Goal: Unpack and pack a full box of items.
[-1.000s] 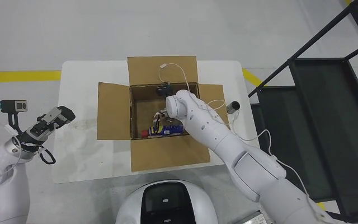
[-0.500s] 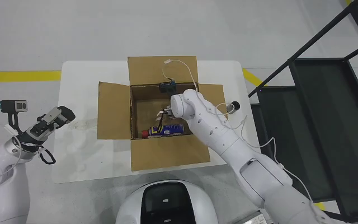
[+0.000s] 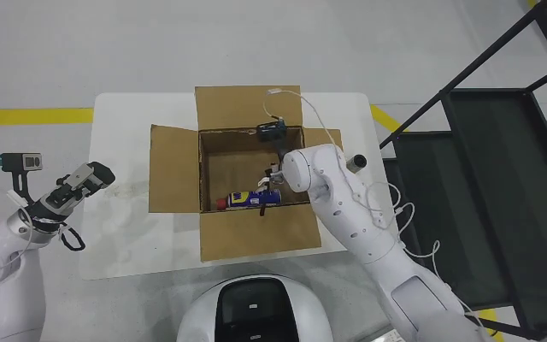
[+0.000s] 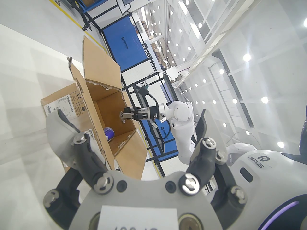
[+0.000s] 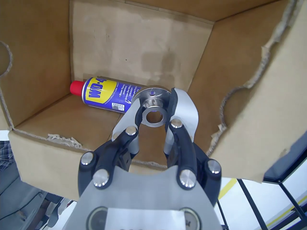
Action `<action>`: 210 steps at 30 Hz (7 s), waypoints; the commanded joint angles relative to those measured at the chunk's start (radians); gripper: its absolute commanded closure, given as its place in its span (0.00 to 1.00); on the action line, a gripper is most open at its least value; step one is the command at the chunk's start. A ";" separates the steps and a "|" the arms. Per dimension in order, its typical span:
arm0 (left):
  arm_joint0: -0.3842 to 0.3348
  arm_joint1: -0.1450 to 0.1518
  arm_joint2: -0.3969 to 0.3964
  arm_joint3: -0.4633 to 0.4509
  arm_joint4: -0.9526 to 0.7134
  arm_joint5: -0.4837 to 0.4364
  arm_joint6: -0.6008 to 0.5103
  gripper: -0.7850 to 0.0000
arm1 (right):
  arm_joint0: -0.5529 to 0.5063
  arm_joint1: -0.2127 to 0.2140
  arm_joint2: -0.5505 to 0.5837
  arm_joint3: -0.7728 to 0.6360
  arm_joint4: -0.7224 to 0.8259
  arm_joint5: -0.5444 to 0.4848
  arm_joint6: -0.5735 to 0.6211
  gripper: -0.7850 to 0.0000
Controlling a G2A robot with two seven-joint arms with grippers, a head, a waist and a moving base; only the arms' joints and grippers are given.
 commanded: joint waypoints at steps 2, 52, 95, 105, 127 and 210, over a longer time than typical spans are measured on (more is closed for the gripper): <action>0.000 0.000 0.000 0.000 0.000 0.000 0.000 0.00 | -0.013 0.004 0.016 -0.020 -0.008 -0.008 0.011 1.00; 0.000 0.000 0.000 0.000 0.000 0.000 0.000 0.00 | -0.151 0.052 0.254 -0.321 -0.076 -0.074 0.140 1.00; 0.000 0.000 0.000 0.000 0.000 0.000 0.000 0.00 | -0.191 0.090 0.589 0.349 0.071 0.089 -0.320 1.00; 0.000 0.000 0.000 0.000 0.000 0.000 0.000 0.00 | -0.098 0.091 0.572 0.523 0.093 0.080 -0.374 0.56; 0.000 0.000 0.000 0.000 0.000 0.000 0.000 0.00 | -0.364 0.131 0.700 -0.176 0.106 0.048 -0.223 0.00; 0.000 0.000 0.000 0.000 0.000 0.000 0.000 0.00 | 0.482 -0.150 -0.542 0.808 0.360 -0.805 -0.248 0.00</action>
